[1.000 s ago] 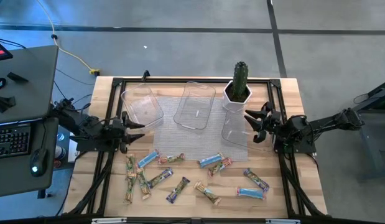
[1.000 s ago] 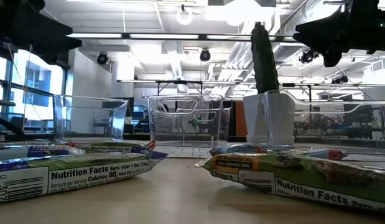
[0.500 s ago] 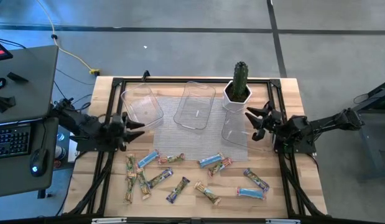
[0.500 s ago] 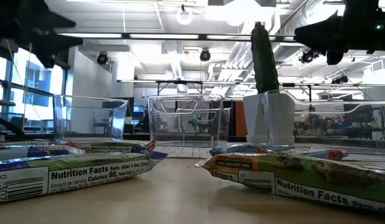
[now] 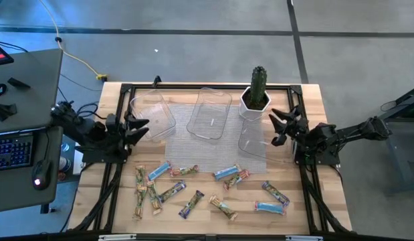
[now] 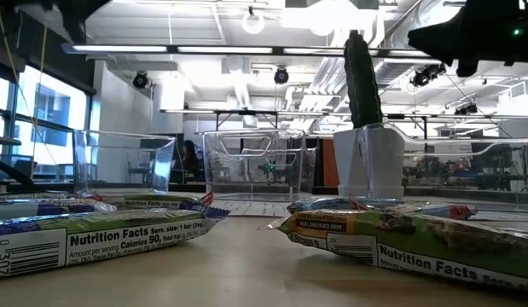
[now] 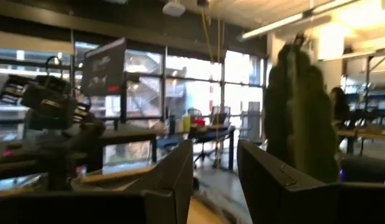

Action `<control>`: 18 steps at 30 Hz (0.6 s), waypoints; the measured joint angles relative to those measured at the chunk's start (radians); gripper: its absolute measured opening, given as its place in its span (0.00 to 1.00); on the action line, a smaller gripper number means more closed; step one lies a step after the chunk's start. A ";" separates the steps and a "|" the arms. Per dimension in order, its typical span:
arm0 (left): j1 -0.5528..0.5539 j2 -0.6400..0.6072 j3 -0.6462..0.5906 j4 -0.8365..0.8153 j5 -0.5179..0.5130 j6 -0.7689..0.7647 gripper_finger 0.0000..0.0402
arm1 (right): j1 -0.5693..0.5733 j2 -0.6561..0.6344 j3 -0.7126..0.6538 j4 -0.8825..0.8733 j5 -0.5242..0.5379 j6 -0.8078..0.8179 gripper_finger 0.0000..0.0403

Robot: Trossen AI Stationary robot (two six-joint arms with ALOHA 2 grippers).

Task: Pick and place Granola Bars by type
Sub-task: Put the yellow granola bar into the right transparent bin

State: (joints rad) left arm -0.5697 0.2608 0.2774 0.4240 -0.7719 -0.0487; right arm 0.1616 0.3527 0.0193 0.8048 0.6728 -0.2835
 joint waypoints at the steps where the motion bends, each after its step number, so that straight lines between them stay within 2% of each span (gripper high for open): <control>1: 0.000 0.046 0.038 -0.005 -0.001 0.021 0.45 | 0.000 0.000 0.000 0.018 -0.016 0.025 0.27; 3: 0.000 0.148 0.123 -0.022 -0.001 0.093 0.45 | -0.001 0.000 0.002 0.036 -0.094 0.030 0.27; 6: 0.000 0.297 0.264 -0.067 -0.007 0.176 0.45 | 0.000 0.010 0.039 -0.061 -0.224 -0.068 0.27; 12: 0.000 0.505 0.549 -0.263 -0.077 0.176 0.45 | 0.004 0.155 0.262 -0.387 -0.270 -0.094 0.27; 15: 0.000 0.580 0.647 -0.364 -0.097 0.147 0.45 | 0.025 0.268 0.411 -0.580 -0.319 -0.098 0.30; 18: 0.000 0.634 0.700 -0.405 -0.102 0.092 0.45 | 0.061 0.383 0.533 -0.762 -0.316 -0.087 0.34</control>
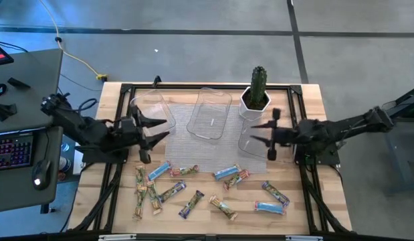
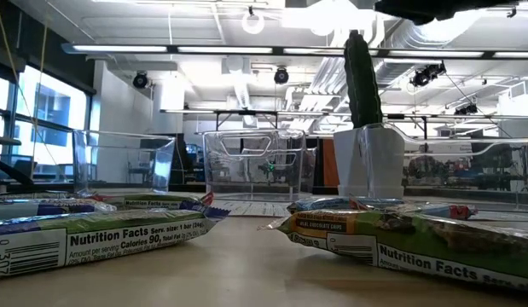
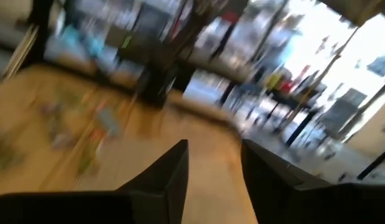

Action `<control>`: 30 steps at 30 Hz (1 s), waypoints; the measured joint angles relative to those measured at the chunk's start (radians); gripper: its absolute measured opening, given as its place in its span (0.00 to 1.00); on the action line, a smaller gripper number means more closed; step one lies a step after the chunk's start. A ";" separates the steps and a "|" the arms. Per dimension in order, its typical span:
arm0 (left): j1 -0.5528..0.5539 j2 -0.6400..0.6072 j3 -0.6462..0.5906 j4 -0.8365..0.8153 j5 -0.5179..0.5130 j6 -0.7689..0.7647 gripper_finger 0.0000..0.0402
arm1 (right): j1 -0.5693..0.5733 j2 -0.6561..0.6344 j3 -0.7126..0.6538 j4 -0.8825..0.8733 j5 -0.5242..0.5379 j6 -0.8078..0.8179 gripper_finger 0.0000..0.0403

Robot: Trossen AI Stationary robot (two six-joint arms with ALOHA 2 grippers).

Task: Pick and place Granola Bars by type
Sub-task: Put the yellow granola bar into the right transparent bin

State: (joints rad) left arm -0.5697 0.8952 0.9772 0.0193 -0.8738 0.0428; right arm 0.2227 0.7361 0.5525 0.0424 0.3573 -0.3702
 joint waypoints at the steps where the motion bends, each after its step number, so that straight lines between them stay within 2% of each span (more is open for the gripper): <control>1: 0.000 0.013 0.008 0.000 0.003 -0.016 0.45 | 0.014 0.038 0.033 -0.051 0.003 0.005 0.36; 5: 0.000 0.048 0.020 0.000 0.009 -0.047 0.45 | 0.074 0.174 0.126 -0.164 -0.011 0.094 0.40; 9: 0.000 0.067 0.020 0.000 0.005 -0.076 0.45 | 0.124 0.316 0.141 -0.151 -0.077 0.213 0.41; 14: 0.000 0.077 0.020 0.000 0.007 -0.078 0.45 | 0.151 0.531 0.138 -0.080 -0.089 0.404 0.41; 18: 0.000 0.078 0.020 0.000 0.007 -0.078 0.45 | 0.152 0.704 0.165 -0.074 -0.150 0.407 0.41; 21: 0.000 0.077 0.020 0.000 0.008 -0.078 0.45 | 0.153 0.803 0.219 -0.101 -0.156 0.412 0.41; 25: 0.000 0.077 0.020 0.000 0.034 -0.080 0.45 | 0.144 0.902 0.328 -0.229 -0.141 0.360 0.41; 30: 0.000 0.077 0.020 -0.002 0.058 -0.084 0.45 | 0.114 1.021 0.468 -0.419 -0.177 0.396 0.41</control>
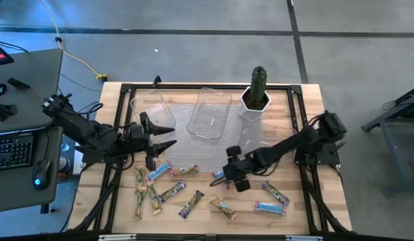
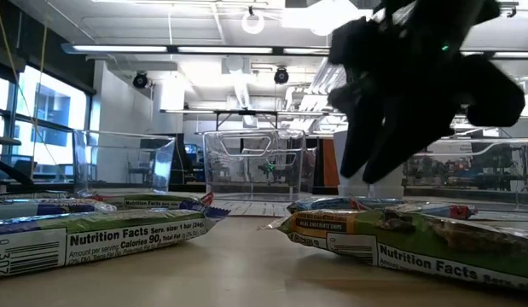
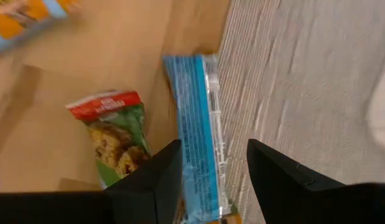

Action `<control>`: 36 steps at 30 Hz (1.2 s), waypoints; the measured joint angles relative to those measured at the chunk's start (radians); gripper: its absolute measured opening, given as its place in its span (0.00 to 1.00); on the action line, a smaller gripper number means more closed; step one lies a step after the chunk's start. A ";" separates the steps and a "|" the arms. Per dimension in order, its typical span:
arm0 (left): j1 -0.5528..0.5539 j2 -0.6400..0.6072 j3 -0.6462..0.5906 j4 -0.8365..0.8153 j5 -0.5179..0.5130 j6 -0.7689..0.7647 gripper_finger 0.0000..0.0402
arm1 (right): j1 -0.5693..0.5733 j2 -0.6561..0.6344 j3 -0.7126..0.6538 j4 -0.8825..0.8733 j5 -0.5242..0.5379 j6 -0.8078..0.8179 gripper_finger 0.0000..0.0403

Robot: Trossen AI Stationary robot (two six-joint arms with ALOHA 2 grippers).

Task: Pick and place Granola Bars by type
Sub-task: Put the yellow granola bar into the right transparent bin

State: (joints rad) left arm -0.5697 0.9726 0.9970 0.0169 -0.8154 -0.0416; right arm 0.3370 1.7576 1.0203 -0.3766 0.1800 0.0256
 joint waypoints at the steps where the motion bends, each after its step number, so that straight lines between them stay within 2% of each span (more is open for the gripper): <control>1: 0.000 0.000 0.000 -0.005 0.005 -0.008 0.45 | -0.004 0.021 0.022 -0.028 -0.011 0.000 0.41; 7: 0.000 0.000 0.000 -0.052 0.017 -0.029 0.45 | -0.024 0.113 0.081 -0.046 -0.029 -0.031 0.41; 12: 0.000 0.000 0.000 -0.081 0.016 -0.050 0.45 | -0.038 0.127 0.082 -0.063 -0.042 -0.023 0.40; 21: 0.000 0.000 0.000 -0.080 0.016 -0.050 0.45 | -0.041 0.113 0.080 -0.076 -0.039 -0.023 0.21; 24: 0.000 0.000 0.000 -0.080 0.016 -0.062 0.45 | -0.039 0.080 0.085 -0.101 -0.044 -0.022 0.17; 28: 0.000 0.000 0.000 -0.080 0.016 -0.068 0.45 | -0.032 0.011 0.128 -0.174 -0.025 -0.022 0.16; 31: 0.000 0.000 0.000 -0.080 0.015 -0.069 0.45 | -0.022 -0.064 0.184 -0.267 0.028 0.001 0.17; 36: 0.000 -0.001 0.000 -0.080 0.015 -0.081 0.45 | -0.014 -0.228 0.246 -0.527 0.134 0.067 0.16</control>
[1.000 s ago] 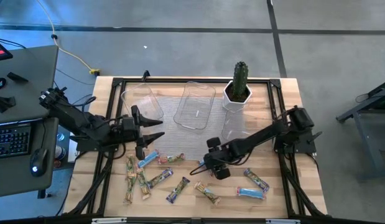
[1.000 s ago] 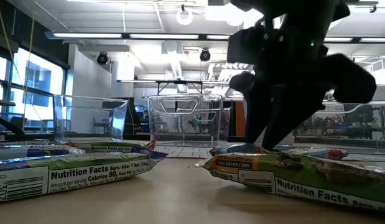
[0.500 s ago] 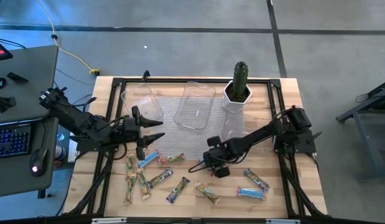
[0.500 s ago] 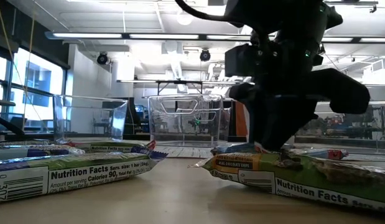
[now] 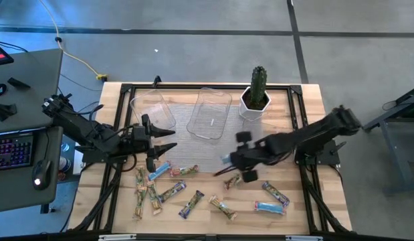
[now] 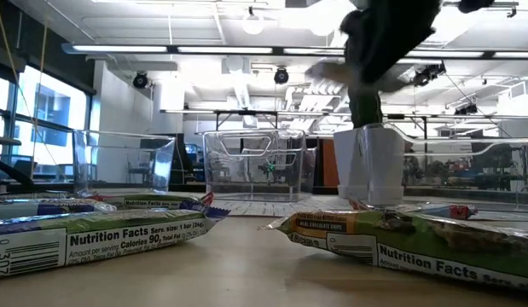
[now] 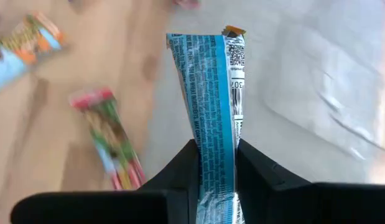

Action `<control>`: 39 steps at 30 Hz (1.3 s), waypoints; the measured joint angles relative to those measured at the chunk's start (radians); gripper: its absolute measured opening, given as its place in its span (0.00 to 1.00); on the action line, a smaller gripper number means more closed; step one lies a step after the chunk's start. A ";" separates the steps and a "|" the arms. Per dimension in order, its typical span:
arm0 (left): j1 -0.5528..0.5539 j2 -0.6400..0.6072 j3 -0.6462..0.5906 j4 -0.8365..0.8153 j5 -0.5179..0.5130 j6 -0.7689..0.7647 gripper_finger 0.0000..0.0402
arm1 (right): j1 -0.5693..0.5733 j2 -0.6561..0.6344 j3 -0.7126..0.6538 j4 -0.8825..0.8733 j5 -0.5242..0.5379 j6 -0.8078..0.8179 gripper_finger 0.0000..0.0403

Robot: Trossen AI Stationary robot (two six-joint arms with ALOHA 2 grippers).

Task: Pick and place Granola Bars by type
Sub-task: Put the yellow granola bar into the right transparent bin

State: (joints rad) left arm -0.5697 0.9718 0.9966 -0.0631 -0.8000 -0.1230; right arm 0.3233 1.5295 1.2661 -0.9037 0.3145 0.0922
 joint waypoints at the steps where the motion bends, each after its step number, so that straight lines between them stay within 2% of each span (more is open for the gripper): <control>1: 0.000 0.000 0.000 -0.004 0.001 -0.016 0.45 | -0.002 -0.038 -0.003 -0.049 0.014 0.030 0.16; 5: 0.000 0.000 0.000 -0.041 0.005 -0.079 0.45 | -0.023 -0.186 -0.084 -0.144 0.025 0.186 0.17; 10: 0.000 0.000 0.000 -0.075 0.005 -0.092 0.45 | -0.066 -0.348 -0.290 -0.095 0.163 0.310 0.19; 12: 0.000 0.000 0.000 -0.074 0.004 -0.092 0.45 | -0.102 -0.398 -0.390 -0.051 0.186 0.353 0.19; 17: 0.000 0.000 0.000 -0.069 0.004 -0.092 0.45 | -0.219 -0.456 -0.616 0.146 0.086 0.455 0.17; 21: 0.000 0.000 0.000 -0.068 0.004 -0.092 0.45 | -0.282 -0.456 -0.717 0.255 0.051 0.439 0.16; 26: 0.000 0.000 0.000 -0.068 0.004 -0.092 0.45 | -0.320 -0.457 -0.731 0.273 0.040 0.430 0.22; 34: 0.000 0.000 0.000 -0.069 0.003 -0.092 0.45 | -0.323 -0.457 -0.672 0.288 -0.043 0.377 0.32; 37: 0.000 0.000 0.000 -0.069 0.003 -0.092 0.45 | -0.305 -0.457 -0.629 0.361 -0.120 0.372 0.33; 39: 0.000 0.000 0.000 -0.069 0.003 -0.092 0.45 | -0.268 -0.457 -0.611 0.472 -0.167 0.350 0.33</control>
State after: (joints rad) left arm -0.5697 0.9718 0.9966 -0.1318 -0.7975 -0.2150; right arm 0.0549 1.0729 0.6554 -0.4320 0.1474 0.4424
